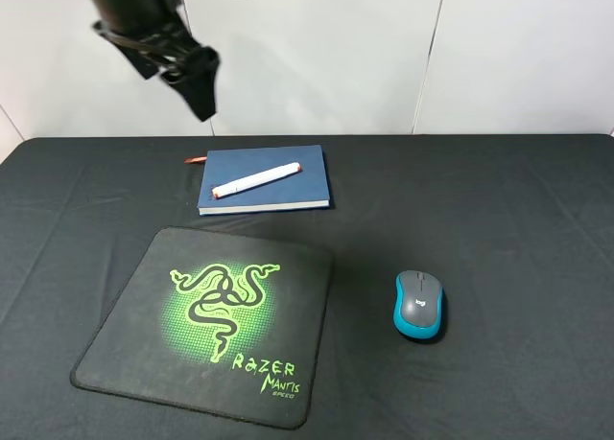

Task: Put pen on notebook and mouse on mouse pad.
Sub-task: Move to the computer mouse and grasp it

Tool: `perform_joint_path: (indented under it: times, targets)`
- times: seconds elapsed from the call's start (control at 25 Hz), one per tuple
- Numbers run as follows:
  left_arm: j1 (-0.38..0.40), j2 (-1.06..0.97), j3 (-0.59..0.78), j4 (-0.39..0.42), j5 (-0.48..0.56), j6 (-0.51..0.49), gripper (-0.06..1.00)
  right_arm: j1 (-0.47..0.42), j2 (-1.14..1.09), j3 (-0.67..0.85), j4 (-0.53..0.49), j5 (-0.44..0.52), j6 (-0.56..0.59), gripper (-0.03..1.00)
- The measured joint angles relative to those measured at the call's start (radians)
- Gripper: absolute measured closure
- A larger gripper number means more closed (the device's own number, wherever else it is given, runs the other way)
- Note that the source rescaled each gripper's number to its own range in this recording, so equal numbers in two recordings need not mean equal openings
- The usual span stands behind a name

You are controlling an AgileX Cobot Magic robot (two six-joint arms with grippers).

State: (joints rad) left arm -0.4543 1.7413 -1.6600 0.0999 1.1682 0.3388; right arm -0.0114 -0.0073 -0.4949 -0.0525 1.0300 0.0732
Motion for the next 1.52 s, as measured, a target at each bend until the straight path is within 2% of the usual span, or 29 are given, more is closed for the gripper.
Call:
perform_joint_path:
  times: [0.24,0.6,0.76,1.0,1.24,1.36,1.52]
  targets:
    - [0.011,-0.231,0.247,0.007,0.000,0.000,-0.06,0.000,0.000,0.000,0.000,0.000,0.000,-0.03]
    - [0.011,-0.683,0.594,0.010,0.002,0.000,-0.06,0.000,0.000,0.000,0.000,0.000,0.000,-0.03]
    - [0.011,-0.916,0.686,0.008,0.004,-0.001,-0.06,0.000,0.000,0.000,0.000,0.000,0.000,-0.03]
    - [0.011,-1.243,0.753,-0.002,0.004,-0.001,-0.06,0.000,0.000,0.000,0.000,0.000,0.000,-0.03]
    - [0.014,-1.469,0.813,-0.021,0.004,-0.006,-0.06,0.000,0.000,0.000,0.000,0.000,0.000,-0.03]
    - [0.063,-1.527,0.873,-0.022,0.001,-0.065,-0.06,0.000,0.000,0.000,0.000,0.000,0.000,-0.03]
    - [0.169,-1.549,0.985,-0.047,-0.068,-0.169,-0.06,0.000,0.000,0.000,0.000,0.000,0.000,-0.03]
